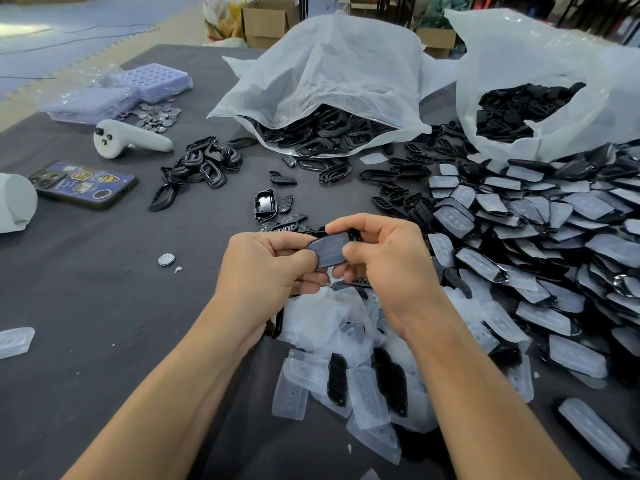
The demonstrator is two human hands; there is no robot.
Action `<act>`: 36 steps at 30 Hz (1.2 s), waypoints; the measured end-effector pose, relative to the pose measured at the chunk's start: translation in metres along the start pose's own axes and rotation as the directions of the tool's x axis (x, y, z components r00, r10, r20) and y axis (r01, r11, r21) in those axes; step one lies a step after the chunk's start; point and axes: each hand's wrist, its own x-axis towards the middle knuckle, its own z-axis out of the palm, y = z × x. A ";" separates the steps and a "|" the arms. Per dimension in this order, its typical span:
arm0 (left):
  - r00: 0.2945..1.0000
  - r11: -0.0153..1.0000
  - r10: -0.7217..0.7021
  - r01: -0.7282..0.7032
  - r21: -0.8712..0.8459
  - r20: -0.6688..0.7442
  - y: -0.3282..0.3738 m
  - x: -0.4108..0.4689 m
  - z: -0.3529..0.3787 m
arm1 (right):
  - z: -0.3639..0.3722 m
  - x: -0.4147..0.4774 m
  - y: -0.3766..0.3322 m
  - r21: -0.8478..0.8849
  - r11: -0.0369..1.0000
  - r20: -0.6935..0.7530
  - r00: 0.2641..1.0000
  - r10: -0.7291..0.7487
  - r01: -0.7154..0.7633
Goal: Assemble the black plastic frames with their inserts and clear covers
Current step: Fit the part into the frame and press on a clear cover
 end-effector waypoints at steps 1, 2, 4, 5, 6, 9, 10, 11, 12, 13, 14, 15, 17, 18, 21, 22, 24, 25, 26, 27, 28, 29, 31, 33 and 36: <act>1.000 1.000 0.012 -0.012 0.001 -0.002 0.000 0.000 0.000 | 0.000 0.000 0.001 0.000 1.000 -0.006 1.000 0.001 -0.001; 1.000 1.000 0.024 -0.024 0.003 0.001 0.001 0.000 0.000 | 0.001 0.000 0.001 -0.010 1.000 -0.016 1.000 -0.010 0.010; 0.999 0.999 0.043 -0.043 0.010 0.010 0.001 0.000 0.000 | 0.002 -0.001 0.002 -0.070 0.995 -0.036 0.997 -0.069 0.066; 0.999 0.998 0.053 -0.053 0.015 0.013 0.001 -0.001 0.000 | 0.003 -0.001 0.003 -0.109 0.990 -0.044 0.994 -0.098 0.092; 0.998 0.998 0.064 -0.064 0.020 0.015 0.001 -0.001 -0.001 | 0.003 -0.001 0.004 -0.135 0.985 -0.050 0.992 -0.113 0.105; 0.996 0.996 0.081 -0.082 0.021 0.024 0.001 -0.001 -0.001 | 0.003 0.001 0.004 -0.115 0.989 -0.029 0.995 -0.101 0.097; 0.996 0.997 0.081 -0.081 0.017 0.025 0.001 -0.001 -0.001 | 0.001 0.001 0.004 -0.099 0.991 -0.016 0.996 -0.092 0.090; 0.997 0.997 0.077 -0.078 0.018 0.024 0.001 -0.001 -0.001 | 0.000 0.001 0.003 -0.085 0.993 -0.006 0.996 -0.086 0.085; 0.997 0.997 0.072 -0.072 0.023 0.020 0.001 -0.001 -0.001 | -0.001 0.001 0.003 -0.079 0.993 -0.001 0.997 -0.083 0.083; 0.998 0.997 0.065 -0.065 0.029 0.013 0.000 -0.001 0.000 | -0.002 0.001 0.003 -0.081 0.993 0.001 0.997 -0.083 0.083; 0.998 0.998 0.059 -0.059 0.034 0.007 -0.001 0.000 0.000 | -0.002 0.001 0.003 -0.089 0.992 -0.002 0.996 -0.086 0.086; 0.998 0.998 0.058 -0.058 0.039 0.002 -0.002 -0.001 0.000 | -0.002 0.000 0.003 -0.101 0.991 -0.007 0.996 -0.092 0.091; 0.998 0.996 0.066 -0.065 0.062 -0.010 -0.003 -0.001 0.001 | 0.000 0.000 0.004 -0.126 0.986 -0.012 0.994 -0.110 0.108; 0.997 0.994 0.076 -0.074 0.081 -0.022 -0.003 -0.001 0.002 | 0.001 -0.001 0.004 -0.139 0.983 -0.008 0.993 -0.120 0.118; 0.988 0.980 0.129 -0.114 0.163 -0.081 -0.004 0.001 0.002 | 0.005 -0.003 0.005 -0.180 0.976 0.007 0.992 -0.126 0.126; 0.984 0.972 0.151 -0.130 0.197 -0.096 -0.005 0.001 0.002 | 0.005 -0.003 0.005 -0.192 0.974 0.005 0.993 -0.122 0.121; 0.977 0.956 0.181 -0.147 0.254 -0.115 -0.005 0.001 0.002 | 0.005 -0.004 0.004 -0.243 0.963 -0.012 0.992 -0.125 0.119; 0.975 0.953 0.183 -0.145 0.268 -0.123 -0.006 0.001 0.002 | 0.004 -0.004 0.004 -0.294 0.947 -0.011 0.990 -0.142 0.132; 0.976 0.952 0.177 -0.137 0.272 -0.130 -0.006 0.002 0.002 | 0.001 -0.005 0.002 -0.350 0.924 0.008 0.987 -0.159 0.151; 0.976 0.953 0.168 -0.126 0.274 -0.136 -0.007 0.003 0.002 | -0.001 -0.006 0.001 -0.396 0.901 0.044 0.984 -0.173 0.176; 0.978 0.955 0.159 -0.116 0.274 -0.137 -0.007 0.004 0.001 | -0.003 -0.007 0.000 -0.437 0.875 0.089 0.978 -0.187 0.207; 0.979 0.956 0.151 -0.109 0.274 -0.136 -0.007 0.004 0.000 | -0.004 -0.008 -0.001 -0.482 0.842 0.126 0.970 -0.208 0.243; 0.983 0.961 0.137 -0.101 0.259 -0.125 -0.008 0.005 -0.001 | -0.002 -0.011 -0.003 -0.571 0.762 0.158 0.951 -0.265 0.307; 0.985 0.964 0.135 -0.104 0.246 -0.110 -0.010 0.005 0.001 | 0.000 -0.012 -0.005 -0.595 0.733 0.155 0.942 -0.298 0.330; 0.974 0.963 0.172 -0.134 0.236 -0.148 -0.015 0.004 0.002 | -0.010 -0.010 -0.009 -0.605 0.740 0.098 0.950 -0.298 0.294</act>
